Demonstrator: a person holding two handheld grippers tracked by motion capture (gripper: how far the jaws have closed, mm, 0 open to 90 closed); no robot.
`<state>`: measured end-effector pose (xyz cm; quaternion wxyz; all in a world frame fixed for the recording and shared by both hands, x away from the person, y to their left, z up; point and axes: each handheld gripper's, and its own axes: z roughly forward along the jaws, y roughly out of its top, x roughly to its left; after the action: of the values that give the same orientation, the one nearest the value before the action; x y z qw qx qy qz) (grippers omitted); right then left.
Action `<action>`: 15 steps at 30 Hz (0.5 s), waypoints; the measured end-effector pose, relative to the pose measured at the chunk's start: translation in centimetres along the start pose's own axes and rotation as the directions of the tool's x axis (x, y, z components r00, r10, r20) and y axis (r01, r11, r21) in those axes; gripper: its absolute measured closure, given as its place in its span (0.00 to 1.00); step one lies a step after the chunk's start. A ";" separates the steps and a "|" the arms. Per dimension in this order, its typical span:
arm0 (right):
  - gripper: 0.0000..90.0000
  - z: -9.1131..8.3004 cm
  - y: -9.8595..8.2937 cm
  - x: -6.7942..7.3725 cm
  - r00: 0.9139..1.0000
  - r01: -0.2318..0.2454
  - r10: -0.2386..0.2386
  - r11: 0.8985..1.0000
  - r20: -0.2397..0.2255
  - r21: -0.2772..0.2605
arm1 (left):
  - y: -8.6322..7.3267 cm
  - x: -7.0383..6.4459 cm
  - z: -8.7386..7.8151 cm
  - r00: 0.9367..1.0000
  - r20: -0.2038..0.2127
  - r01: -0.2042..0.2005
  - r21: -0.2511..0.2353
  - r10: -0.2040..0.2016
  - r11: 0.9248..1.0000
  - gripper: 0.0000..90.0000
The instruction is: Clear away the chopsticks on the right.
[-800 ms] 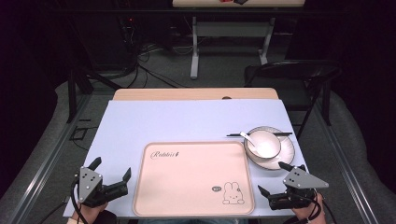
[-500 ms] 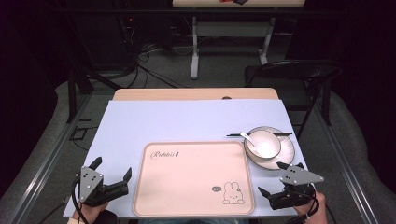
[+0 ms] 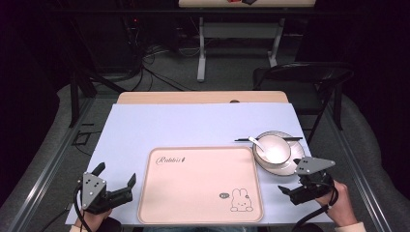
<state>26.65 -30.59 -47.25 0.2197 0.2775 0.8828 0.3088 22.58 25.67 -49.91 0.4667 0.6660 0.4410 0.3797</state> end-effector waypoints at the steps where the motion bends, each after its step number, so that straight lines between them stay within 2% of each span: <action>1: 0.02 0.0 0.1 -0.3 1.000 0.010 -0.010 1.000 -0.003 0.015 | 0.0 0.0 0.0 1.000 -0.001 0.002 -0.002 -0.002 1.000 0.00; 3: 0.02 0.0 0.3 -1.1 1.000 0.024 -0.023 0.999 -0.020 0.044 | 0.0 0.0 0.0 1.000 -0.001 0.002 -0.003 -0.002 1.000 0.00; 5: 0.02 -0.1 0.4 -1.4 0.999 0.030 -0.029 0.998 -0.021 0.046 | 0.0 0.0 0.0 1.000 -0.001 0.002 -0.003 -0.002 1.000 0.00; 11: 0.02 -0.1 0.4 -1.4 0.999 0.030 -0.029 0.998 -0.021 0.046 | 0.0 0.0 0.0 1.000 -0.001 0.003 -0.003 -0.003 1.000 0.00; 12: 0.03 -0.3 1.4 -3.6 0.995 0.078 -0.073 0.992 -0.061 0.094 | 0.0 0.0 0.0 1.000 -0.002 0.002 0.000 -0.002 1.000 0.00; 13: 0.03 -0.4 1.8 -4.3 0.994 0.094 -0.087 0.989 -0.065 0.116 | 0.0 0.0 0.0 1.000 -0.001 0.003 0.000 -0.003 1.000 0.00; 15: 0.03 -0.5 2.1 -4.7 0.992 0.104 -0.095 0.987 -0.079 0.123 | 0.0 0.0 0.0 1.000 -0.001 0.003 0.000 -0.003 1.000 0.00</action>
<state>30.64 -32.34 -44.52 0.1842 0.2350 0.9208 0.2508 22.60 25.64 -49.91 0.4669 0.6652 0.4423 0.3792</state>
